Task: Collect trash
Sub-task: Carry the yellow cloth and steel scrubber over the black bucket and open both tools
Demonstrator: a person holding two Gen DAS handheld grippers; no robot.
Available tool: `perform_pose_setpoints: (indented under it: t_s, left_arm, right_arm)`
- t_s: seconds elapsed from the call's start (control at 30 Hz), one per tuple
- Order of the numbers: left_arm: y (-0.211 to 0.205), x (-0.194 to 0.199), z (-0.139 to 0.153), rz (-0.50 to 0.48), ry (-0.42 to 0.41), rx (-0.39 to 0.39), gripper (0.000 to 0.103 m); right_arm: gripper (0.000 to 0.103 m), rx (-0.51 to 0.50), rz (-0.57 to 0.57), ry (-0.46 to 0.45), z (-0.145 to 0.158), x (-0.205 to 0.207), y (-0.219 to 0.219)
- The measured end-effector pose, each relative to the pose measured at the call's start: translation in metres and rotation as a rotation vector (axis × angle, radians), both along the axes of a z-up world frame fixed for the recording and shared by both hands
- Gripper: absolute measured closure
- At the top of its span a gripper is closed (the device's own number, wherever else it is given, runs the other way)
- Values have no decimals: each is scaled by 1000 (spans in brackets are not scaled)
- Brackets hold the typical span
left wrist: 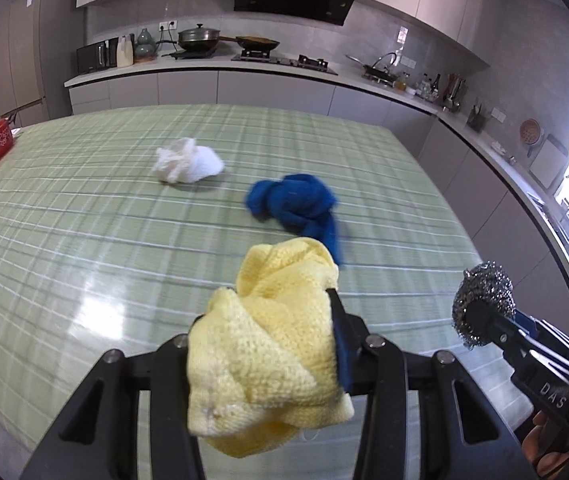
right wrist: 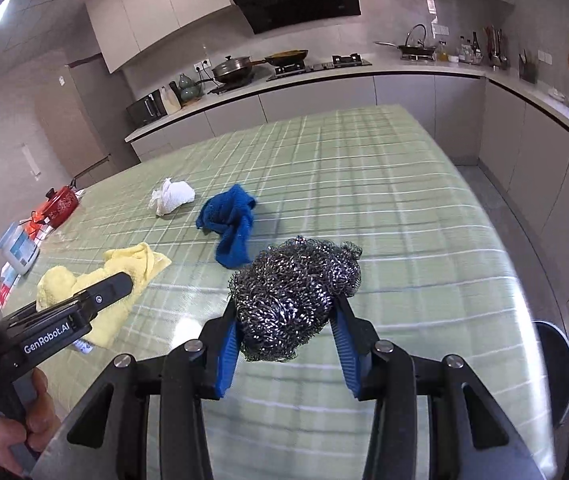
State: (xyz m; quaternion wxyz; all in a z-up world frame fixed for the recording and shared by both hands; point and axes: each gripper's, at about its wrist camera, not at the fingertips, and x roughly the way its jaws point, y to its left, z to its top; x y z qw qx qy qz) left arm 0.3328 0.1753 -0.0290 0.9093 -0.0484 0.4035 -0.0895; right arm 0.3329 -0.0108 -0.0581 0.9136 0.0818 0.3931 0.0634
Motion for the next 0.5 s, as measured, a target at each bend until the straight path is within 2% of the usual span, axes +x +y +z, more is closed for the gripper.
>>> perform_pose_setpoints:
  t_s: [0.27, 0.5]
  left_arm:
    - [-62, -29, 2, -19, -1, -27, 58]
    - [-120, -34, 1, -169, -10, -39, 58]
  right_arm:
    - [58, -9, -31, -13, 11, -35, -76]
    - [58, -15, -191, -28, 20, -67, -132]
